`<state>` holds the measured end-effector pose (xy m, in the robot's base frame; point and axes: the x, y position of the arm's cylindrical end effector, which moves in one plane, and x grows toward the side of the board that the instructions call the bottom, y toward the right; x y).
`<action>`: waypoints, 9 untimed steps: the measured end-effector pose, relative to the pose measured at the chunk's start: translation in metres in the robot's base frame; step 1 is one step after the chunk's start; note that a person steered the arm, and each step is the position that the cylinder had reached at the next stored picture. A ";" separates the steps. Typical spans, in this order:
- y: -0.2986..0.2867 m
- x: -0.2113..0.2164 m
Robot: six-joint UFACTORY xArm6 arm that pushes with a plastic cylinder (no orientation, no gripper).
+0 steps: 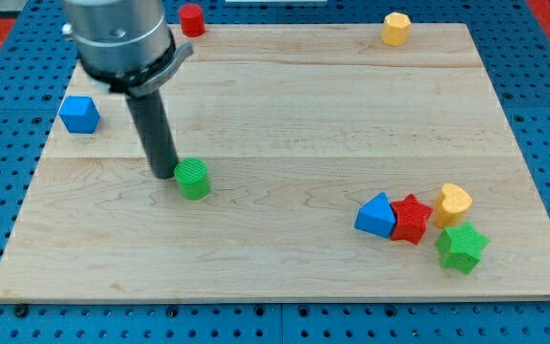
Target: Slide the blue cube towards the group of blocks
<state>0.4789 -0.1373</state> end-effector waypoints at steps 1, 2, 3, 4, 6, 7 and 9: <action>0.074 -0.002; 0.172 -0.008; 0.182 -0.008; 0.213 0.009; 0.113 0.023; -0.034 0.045; -0.167 -0.045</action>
<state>0.4337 -0.3042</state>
